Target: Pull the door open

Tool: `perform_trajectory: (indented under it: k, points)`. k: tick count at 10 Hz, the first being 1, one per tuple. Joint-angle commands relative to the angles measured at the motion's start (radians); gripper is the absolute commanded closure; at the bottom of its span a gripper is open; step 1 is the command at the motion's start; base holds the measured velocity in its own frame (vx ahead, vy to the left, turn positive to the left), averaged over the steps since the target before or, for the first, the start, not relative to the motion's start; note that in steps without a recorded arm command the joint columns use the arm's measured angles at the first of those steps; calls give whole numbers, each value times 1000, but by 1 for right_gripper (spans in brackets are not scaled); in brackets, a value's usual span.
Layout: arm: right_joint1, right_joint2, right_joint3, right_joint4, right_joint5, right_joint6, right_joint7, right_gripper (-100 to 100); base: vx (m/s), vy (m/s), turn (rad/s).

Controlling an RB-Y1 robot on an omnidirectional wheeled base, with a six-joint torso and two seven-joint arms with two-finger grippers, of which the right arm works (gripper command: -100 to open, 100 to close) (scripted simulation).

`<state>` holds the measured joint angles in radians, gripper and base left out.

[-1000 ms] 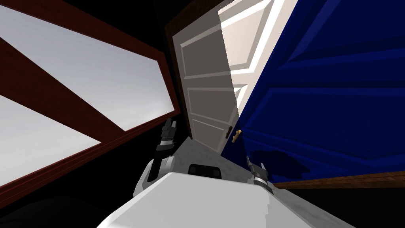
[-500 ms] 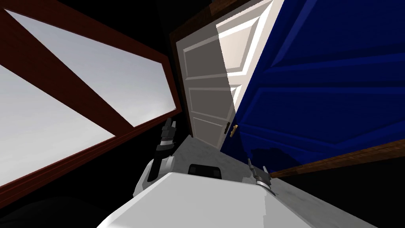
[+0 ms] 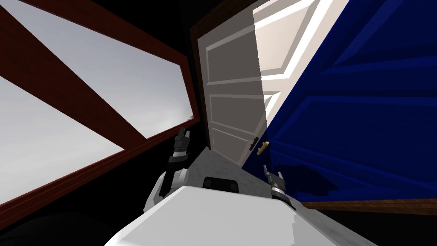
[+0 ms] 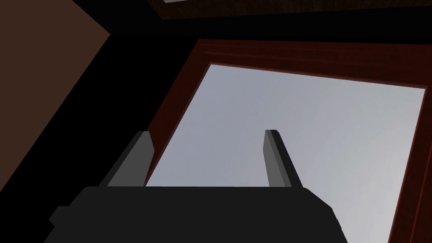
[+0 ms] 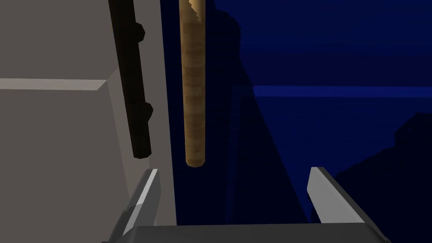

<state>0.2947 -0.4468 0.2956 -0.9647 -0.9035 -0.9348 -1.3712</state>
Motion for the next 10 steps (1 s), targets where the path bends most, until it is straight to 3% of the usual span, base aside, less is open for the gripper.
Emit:
perform_trajectory:
  k: [1,3,5,9,10]
  points:
    - [-28,7,7,13,5,-10,-9,-100,176,22,79]
    - [7,-4,-10,26,-6,-4,-2,-100,-14,-4,-70]
    - [22,-11,-20,37,-12,-1,-1,-100,-171,-12,-114]
    - [94,-48,-70,95,-44,18,5,-100,-191,-44,-175]
    - [94,-48,-70,95,-44,18,5,-100,-96,-79,-27]
